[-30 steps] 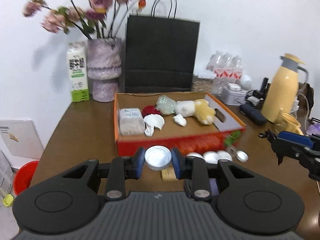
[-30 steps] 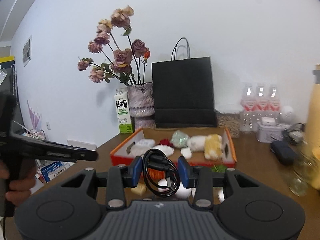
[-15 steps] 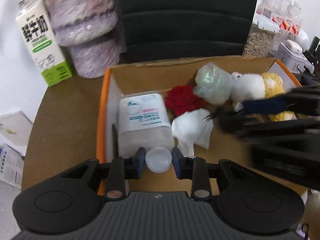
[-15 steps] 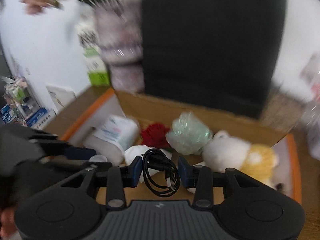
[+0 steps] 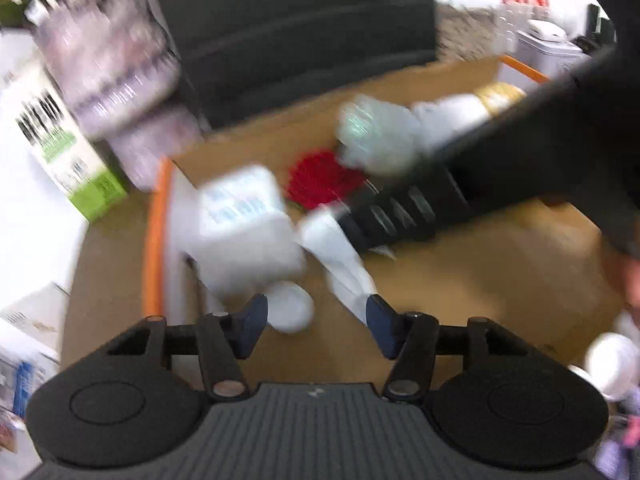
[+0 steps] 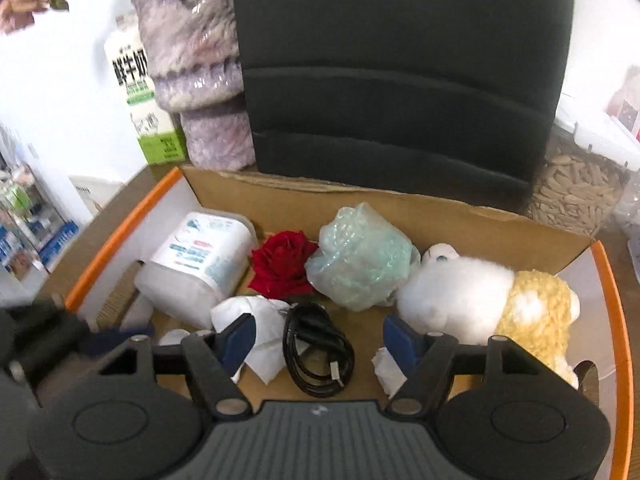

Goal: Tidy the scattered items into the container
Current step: 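Open both tools over the box and withdraw them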

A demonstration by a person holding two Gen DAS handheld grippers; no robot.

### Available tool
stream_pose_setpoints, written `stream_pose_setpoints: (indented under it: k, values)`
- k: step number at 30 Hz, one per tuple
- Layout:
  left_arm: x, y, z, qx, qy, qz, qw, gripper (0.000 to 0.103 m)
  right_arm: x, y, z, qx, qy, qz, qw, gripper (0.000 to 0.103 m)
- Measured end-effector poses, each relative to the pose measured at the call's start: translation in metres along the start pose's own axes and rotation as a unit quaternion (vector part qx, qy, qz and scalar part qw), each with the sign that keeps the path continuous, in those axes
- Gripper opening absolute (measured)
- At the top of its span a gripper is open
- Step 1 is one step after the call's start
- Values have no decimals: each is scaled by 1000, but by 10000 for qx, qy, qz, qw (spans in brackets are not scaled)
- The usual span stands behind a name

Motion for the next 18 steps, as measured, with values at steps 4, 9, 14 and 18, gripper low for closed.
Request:
stream_pose_setpoints:
  k: [4, 9, 14, 18]
  values:
    - [16, 7, -7, 600, 306, -6, 9977, 56, 22, 0, 6, -38, 128, 204, 9997, 69]
    - [71, 3, -31, 1221, -57, 484, 9913, 79, 76, 2, 20, -236, 208, 292, 9991, 75]
    - [120, 7, -41, 1772, 15, 485, 9830, 83, 134, 23, 34, -342, 439, 416, 9976, 84]
    - [153, 20, -43, 1927, -87, 522, 9798, 85, 172, 41, 39, -252, 632, 488, 9965, 86]
Point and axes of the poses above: each gripper's, at about its wrist camera, not at the fingertips, and x roughly against the way its jaws point, z to its right, y to its underside, the point moved 6 cm from there along -x, roughly the way its jaws point, and after that the axes turned 8 degrees about -x, right-handed, at the moved point
